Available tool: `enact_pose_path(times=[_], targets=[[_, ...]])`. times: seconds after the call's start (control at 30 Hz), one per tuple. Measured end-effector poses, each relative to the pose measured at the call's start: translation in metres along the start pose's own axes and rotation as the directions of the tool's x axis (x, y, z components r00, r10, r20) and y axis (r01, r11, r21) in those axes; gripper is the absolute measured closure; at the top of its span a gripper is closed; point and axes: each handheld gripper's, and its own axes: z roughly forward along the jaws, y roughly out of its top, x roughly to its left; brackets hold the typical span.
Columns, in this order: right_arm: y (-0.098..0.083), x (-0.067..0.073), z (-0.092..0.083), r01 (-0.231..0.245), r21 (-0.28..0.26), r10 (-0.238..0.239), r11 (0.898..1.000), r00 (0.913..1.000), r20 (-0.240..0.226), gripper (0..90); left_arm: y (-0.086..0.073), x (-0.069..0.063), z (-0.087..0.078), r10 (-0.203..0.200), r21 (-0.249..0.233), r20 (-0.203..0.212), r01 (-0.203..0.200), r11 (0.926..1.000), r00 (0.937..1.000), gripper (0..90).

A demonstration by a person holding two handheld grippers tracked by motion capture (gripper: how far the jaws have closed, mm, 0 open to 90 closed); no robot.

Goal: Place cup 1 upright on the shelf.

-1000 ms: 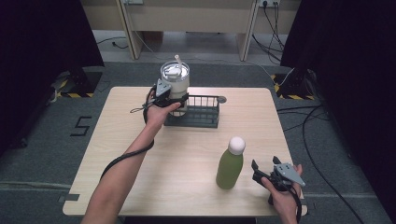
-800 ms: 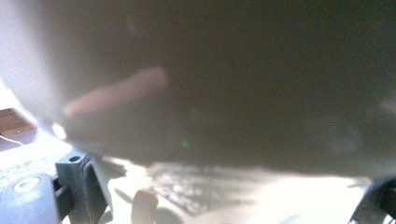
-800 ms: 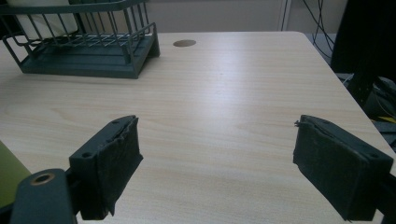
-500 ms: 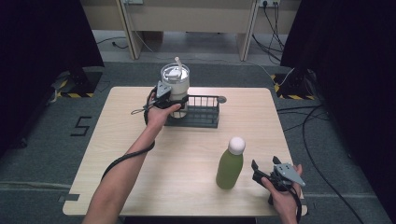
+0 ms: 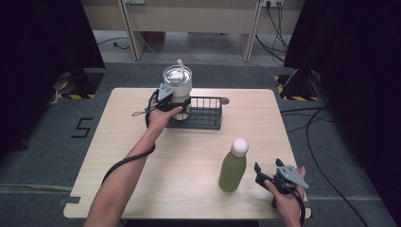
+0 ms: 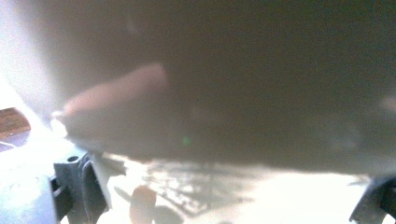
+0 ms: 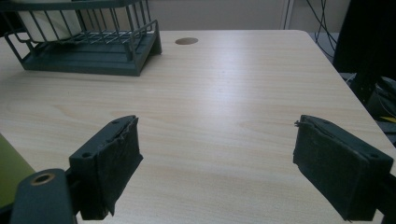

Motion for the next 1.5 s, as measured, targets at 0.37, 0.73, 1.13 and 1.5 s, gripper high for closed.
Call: enact_pose_path(times=[0.37, 0.73, 1.13, 1.5], targets=[[-0.001, 0.001, 0.001, 0.01, 0.006, -0.01, 1.0, 1.0, -0.002, 14.6, 0.003, -0.003, -0.004, 0.036, -0.01, -0.009, -0.036, 0.9993, 0.9993, 2.6], [0.0, 0.001, 0.001, 0.008, 0.007, -0.008, 1.0, 1.0, -0.006, 14.5, 0.003, -0.004, -0.015, 0.035, -0.031, -0.019, -0.036, 0.9989, 0.9992, 0.0], [0.001, 0.001, 0.0, 0.007, -0.001, -0.007, 1.0, 1.0, -0.005, 14.2, 0.011, -0.001, -0.035, 0.045, -0.047, -0.029, -0.046, 0.9978, 0.9986, 0.0], [0.004, 0.005, -0.006, 0.047, -0.025, -0.048, 0.999, 0.9976, -0.05, 7.7, 0.009, -0.001, -0.055, 0.055, -0.049, -0.026, -0.057, 0.9972, 0.9981, 0.0]])
